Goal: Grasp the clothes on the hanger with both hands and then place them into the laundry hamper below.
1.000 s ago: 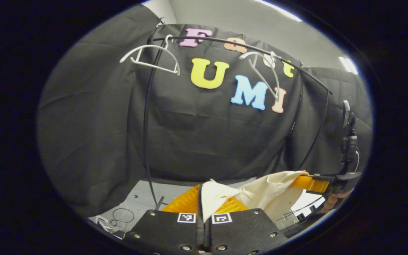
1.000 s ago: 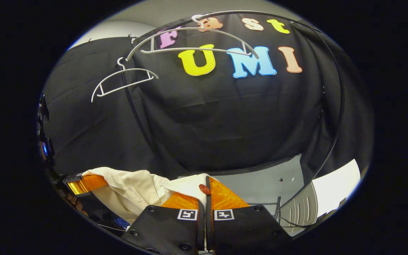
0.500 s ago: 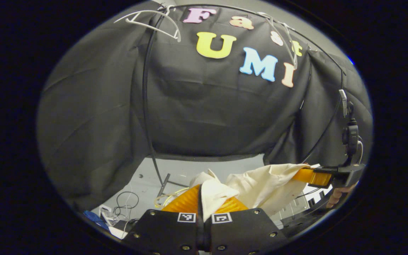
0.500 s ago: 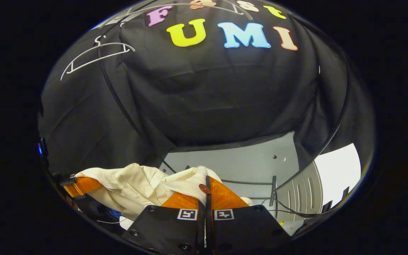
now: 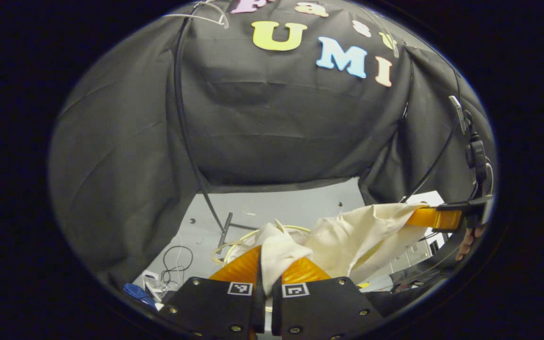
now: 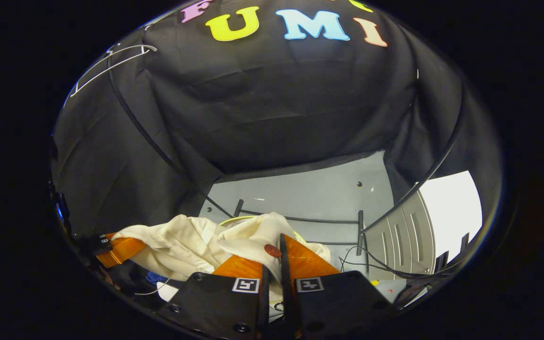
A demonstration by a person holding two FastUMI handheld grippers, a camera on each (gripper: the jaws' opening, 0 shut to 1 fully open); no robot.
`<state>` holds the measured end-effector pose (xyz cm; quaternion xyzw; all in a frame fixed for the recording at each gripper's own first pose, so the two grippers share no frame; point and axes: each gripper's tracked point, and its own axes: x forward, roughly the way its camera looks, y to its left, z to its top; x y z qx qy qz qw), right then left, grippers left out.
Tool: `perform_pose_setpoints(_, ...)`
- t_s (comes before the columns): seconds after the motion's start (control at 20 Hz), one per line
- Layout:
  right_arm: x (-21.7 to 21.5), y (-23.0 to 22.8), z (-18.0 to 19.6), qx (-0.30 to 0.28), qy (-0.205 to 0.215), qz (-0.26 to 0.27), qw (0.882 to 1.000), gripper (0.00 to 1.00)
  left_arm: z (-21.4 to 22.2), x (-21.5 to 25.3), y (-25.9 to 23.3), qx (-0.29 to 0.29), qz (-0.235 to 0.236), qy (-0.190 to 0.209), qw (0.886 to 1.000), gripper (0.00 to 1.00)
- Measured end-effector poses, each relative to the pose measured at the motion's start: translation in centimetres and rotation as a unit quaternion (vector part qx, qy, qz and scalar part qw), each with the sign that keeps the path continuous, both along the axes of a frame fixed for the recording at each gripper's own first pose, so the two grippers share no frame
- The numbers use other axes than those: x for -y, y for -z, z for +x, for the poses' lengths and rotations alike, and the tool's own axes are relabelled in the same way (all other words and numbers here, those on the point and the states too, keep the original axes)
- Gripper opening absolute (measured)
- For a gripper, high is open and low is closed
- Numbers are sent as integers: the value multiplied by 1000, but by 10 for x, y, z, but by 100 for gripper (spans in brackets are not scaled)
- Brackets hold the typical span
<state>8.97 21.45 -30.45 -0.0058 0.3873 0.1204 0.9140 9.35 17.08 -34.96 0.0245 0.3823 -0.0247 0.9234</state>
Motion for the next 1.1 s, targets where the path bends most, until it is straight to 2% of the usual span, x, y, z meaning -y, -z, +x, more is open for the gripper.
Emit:
perform_pose_setpoints(0.05, 0, -1, 2, -2, -1, 1, 1000, 18, 3, -3, 3, -1, 6, -6, 1000, 10)
perform_pose_setpoints(0.1, 1, -3, -1, -3, -6, 2, 1000, 26, 7, -1, 6, -1, 2, -7, 1000, 21)
perform_pose_setpoints(0.2, 2, -11, 0, 7, -15, 2, 1000, 31, 3, 7, 3, 1, -15, 0, 1000, 51)
perform_pose_setpoints(0.35, 10, -22, -2, 24, -26, -3, 999, 82, -5, 4, 5, 0, -10, -4, 1000, 96)
perform_pose_setpoints(0.4, 16, -25, -1, 27, -24, -4, 999, 99, -7, 6, 1, 0, -7, -5, 1000, 97)
perform_pose_setpoints(0.5, 24, -37, 3, 43, -23, 2, 999, 98, -12, 10, -16, 12, 18, -6, 1000, 95)
perform_pose_setpoints(0.6, 40, -48, 11, 65, -22, -14, 998, 98, -19, 23, -38, 28, 38, -2, 999, 96)
perform_pose_setpoints(0.8, 60, -79, 16, 104, -43, -13, 994, 98, -26, 59, -102, 82, 69, -11, 994, 96)
perform_pose_setpoints(1.0, 88, -125, 12, 156, -58, 1, 986, 98, -25, 113, -182, 161, 60, -26, 985, 96)
perform_pose_setpoints(1.1, 100, -155, 12, 192, -66, 3, 979, 98, -29, 125, -222, 200, 66, -53, 976, 96)
